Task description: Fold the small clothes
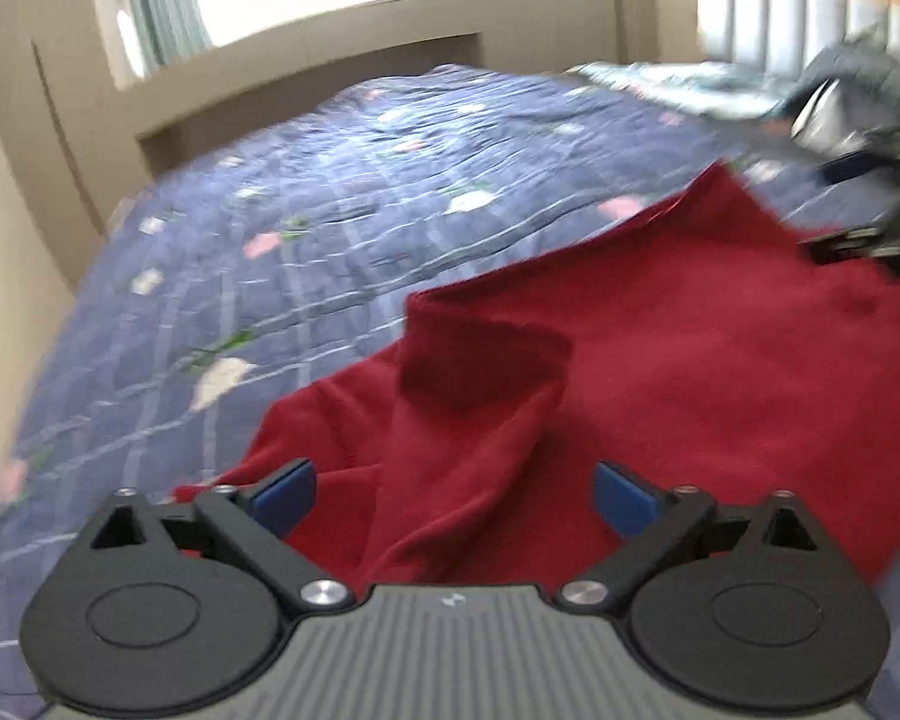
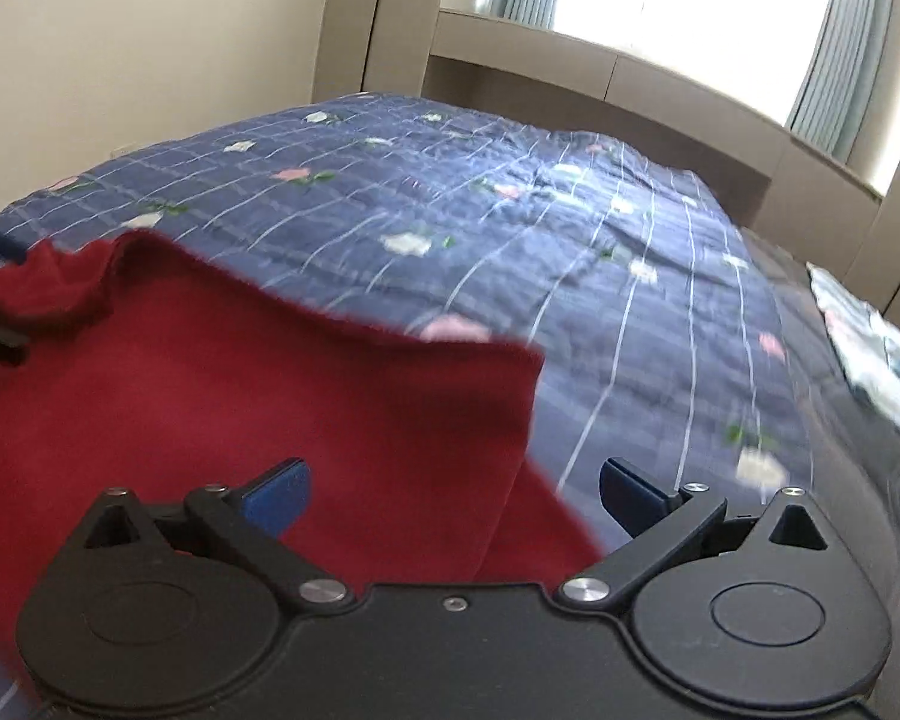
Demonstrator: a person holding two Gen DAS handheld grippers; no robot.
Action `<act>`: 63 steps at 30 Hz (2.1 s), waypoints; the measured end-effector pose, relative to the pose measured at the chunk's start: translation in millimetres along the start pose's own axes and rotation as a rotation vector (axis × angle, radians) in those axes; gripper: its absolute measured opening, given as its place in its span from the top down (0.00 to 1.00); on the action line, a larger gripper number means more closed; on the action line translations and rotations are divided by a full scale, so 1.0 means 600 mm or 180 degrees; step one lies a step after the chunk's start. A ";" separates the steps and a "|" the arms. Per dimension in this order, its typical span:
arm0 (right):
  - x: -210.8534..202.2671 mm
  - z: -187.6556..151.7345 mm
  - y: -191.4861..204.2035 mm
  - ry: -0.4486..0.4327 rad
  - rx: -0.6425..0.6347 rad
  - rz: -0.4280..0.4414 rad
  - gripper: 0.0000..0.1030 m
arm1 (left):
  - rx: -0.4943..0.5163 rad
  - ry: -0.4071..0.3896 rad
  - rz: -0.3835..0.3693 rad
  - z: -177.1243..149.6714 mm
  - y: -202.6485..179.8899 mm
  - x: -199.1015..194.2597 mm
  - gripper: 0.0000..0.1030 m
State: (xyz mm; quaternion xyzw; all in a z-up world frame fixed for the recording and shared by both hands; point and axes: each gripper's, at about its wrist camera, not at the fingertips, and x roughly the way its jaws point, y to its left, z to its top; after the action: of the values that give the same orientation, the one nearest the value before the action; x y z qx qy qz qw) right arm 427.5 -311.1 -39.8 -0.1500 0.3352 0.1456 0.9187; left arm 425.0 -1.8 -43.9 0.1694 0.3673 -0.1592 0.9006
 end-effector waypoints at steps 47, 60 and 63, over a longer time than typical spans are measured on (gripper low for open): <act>-0.124 -0.142 0.057 -0.0158 0.1029 -0.0189 0.59 | -0.2593 -0.0244 0.0474 -0.200 0.174 -0.113 0.20; 0.024 0.006 0.047 -0.0303 0.0387 0.0364 0.17 | -0.2512 -0.0394 0.0840 -0.160 0.171 -0.111 0.19; 0.066 0.029 0.038 -0.0253 0.0446 0.0408 0.17 | -0.2384 -0.0530 0.0713 -0.119 0.169 -0.097 0.15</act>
State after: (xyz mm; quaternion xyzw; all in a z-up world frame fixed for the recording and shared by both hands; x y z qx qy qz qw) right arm 457.9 -277.0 -57.1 -0.0577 0.3168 0.1860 0.9283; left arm 383.3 128.2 -31.3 -0.1452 0.3049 0.0717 0.9385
